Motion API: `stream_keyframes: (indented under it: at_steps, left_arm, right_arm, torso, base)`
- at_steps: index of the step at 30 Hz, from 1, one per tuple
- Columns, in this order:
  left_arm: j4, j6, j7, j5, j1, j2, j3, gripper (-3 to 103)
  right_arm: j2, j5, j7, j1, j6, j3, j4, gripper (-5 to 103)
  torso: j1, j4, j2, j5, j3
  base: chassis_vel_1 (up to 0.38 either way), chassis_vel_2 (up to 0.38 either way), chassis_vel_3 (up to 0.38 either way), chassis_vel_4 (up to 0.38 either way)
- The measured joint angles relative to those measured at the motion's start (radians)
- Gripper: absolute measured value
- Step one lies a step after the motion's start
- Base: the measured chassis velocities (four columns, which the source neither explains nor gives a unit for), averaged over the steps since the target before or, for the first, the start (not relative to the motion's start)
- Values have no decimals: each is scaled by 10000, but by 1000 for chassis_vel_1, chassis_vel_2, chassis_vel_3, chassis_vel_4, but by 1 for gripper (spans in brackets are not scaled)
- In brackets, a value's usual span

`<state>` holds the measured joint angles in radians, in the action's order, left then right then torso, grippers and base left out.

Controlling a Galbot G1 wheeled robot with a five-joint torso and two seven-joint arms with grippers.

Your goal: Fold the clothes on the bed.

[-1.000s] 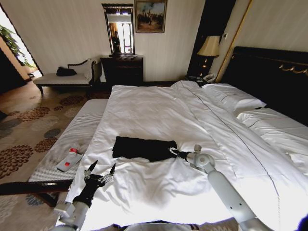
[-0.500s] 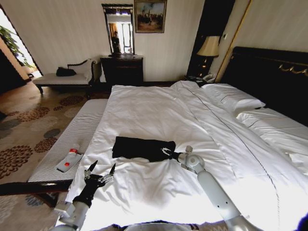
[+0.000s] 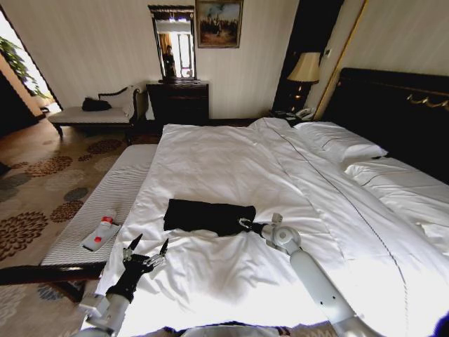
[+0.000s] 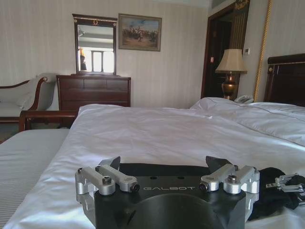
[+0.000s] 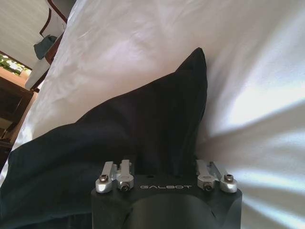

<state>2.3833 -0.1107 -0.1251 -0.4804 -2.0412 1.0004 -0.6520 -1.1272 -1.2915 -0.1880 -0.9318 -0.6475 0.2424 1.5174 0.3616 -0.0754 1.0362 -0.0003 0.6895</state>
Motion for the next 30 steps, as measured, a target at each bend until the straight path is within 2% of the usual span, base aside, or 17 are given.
stream_keyframes:
  at_steps: [1,2,3,5,6,9,11,13,30]
  left_arm:
    - [0,0,0,0,0,0,0,100]
    - [0,0,0,0,0,0,0,100]
    - [0,0,0,0,0,0,0,100]
    - [0,-1,0,-1,0,0,0,100]
    - [0,-1,0,-1,0,0,0,100]
    - [0,-1,0,0,0,0,0,100]
    - [0,-1,0,0,0,0,1,100]
    - [0,-1,0,0,0,0,0,100]
    - [0,0,-1,0,0,0,1,100]
  right_arm:
    - [0,0,0,0,0,0,0,54]
    - [-11,12,0,1,12,0,-17,42]
    - [-27,24,0,6,19,-5,-29,42]
    - [-67,32,0,18,27,-18,-33,32]
    - [-67,32,0,18,27,-18,-33,32]
    - [-156,70,-2,25,38,-44,-11,15]
    - [-158,79,-3,23,41,-46,-3,15]
    - [-138,106,-5,0,67,-49,29,8]
    - [93,101,-257,-83,166,-2,627,7]
  torso:
    - [0,0,0,0,0]
    - [0,1,0,0,0]
    - [0,0,0,-1,0]
    - [0,0,-1,-2,-1]
    - [0,0,-1,-2,-1]
    - [0,-1,0,-1,-1]
    - [0,-1,0,-2,-1]
    - [0,0,-1,-3,-2]
    - [0,-1,-1,-1,-1]
  base:
    - [0,0,0,0]
    - [0,0,0,0]
    - [0,0,0,0]
    - [0,0,0,0]
    - [0,0,0,0]
    - [0,0,0,0]
    - [0,0,0,0]
    - [0,0,0,0]
    - [0,0,0,0]
